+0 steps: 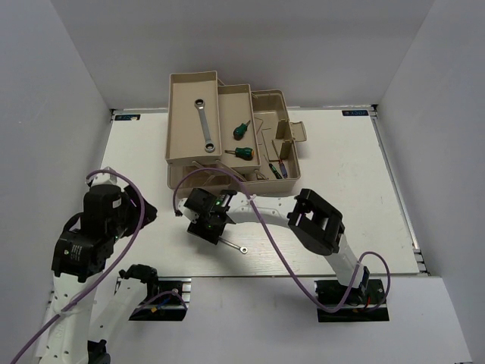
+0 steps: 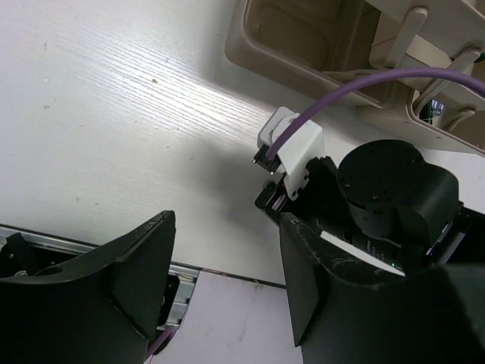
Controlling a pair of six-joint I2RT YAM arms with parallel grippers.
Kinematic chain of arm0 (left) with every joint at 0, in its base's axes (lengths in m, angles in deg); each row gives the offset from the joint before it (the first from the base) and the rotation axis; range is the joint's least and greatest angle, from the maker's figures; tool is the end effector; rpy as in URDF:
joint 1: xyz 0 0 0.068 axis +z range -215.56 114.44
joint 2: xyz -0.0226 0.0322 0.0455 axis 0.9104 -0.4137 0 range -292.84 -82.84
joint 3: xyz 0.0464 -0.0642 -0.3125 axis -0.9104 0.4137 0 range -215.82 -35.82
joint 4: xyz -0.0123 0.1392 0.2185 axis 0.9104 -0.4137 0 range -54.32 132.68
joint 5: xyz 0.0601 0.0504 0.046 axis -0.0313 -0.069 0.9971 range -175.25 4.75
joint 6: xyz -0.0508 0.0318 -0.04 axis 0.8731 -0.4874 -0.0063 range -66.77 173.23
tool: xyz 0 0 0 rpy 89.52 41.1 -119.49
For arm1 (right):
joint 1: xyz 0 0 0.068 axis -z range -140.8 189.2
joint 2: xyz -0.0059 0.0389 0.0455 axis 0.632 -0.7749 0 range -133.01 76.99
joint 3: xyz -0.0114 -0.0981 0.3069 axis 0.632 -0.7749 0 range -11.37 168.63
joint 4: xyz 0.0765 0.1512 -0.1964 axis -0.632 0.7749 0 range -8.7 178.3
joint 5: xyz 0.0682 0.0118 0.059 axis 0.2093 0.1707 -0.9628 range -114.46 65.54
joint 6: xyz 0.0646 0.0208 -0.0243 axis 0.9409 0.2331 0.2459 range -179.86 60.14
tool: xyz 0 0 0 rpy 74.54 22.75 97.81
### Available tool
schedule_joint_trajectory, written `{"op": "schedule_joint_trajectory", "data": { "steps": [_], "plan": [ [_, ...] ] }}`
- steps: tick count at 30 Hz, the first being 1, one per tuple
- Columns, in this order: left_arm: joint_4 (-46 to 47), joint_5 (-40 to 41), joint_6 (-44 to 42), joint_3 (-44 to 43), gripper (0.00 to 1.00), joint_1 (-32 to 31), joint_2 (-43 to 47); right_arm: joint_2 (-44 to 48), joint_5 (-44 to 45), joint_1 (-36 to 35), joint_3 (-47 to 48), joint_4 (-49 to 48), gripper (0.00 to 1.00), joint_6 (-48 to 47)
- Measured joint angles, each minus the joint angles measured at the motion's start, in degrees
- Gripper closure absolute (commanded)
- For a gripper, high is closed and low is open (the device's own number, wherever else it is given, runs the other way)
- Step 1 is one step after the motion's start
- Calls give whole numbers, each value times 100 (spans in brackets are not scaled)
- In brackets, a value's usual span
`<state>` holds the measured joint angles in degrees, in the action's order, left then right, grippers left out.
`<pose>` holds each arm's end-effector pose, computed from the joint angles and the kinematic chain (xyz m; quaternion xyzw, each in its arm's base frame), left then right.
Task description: Sort the tools into containers
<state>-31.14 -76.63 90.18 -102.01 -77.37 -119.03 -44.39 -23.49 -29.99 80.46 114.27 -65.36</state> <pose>0.0429 0.0002 0.3808 -0.2284 0.8889 -0.0985 0.3848 0.1739 0.4544 0.1962 -0.5876 0.7735 0.1183 0.2060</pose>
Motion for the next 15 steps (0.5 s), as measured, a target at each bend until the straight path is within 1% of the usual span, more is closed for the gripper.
{"op": "schedule_joint_trajectory", "data": {
  "steps": [4,8,9,10,15],
  "plan": [
    [-72,2,22,0,32,0,15,-9,142,0,0,0,42,26],
    [-90,2,39,0,32,0,13,-17,168,-2,0,0,48,70],
    [-101,7,39,-4,32,0,13,-24,168,-7,0,0,48,76],
    [-125,20,39,-20,31,0,9,-37,166,-11,0,0,50,87],
    [-216,114,50,-144,29,0,2,-81,138,-55,22,-2,51,133]
  ]
}}
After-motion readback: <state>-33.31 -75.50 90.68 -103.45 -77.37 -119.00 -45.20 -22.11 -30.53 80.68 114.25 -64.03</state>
